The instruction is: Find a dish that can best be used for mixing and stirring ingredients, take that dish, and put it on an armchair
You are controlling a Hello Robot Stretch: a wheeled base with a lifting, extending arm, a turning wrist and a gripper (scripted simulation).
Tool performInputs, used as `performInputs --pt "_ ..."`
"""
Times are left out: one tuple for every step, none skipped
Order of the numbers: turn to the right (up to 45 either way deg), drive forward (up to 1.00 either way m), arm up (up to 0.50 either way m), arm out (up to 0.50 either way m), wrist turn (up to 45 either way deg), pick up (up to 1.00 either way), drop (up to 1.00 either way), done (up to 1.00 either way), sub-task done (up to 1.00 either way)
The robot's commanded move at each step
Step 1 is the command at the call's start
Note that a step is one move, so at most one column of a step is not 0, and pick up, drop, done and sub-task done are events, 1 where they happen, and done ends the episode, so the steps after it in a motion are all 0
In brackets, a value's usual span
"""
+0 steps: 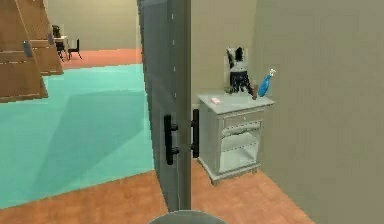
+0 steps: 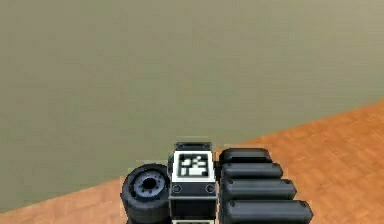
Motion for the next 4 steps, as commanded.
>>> performInputs --pt "-42.0 0.0 0.0 0.0 0.0 0.0 0.0 0.0 0.0" --pt "0.0 0.3 0.0 0.0 0.0 0.0 0.0 0.0 0.0" --pt "12.0 0.0 0.0 0.0 0.0 0.0 0.0 0.0 0.0" --pt "0.0 0.4 0.0 0.0 0.0 0.0 0.0 0.0 0.0"
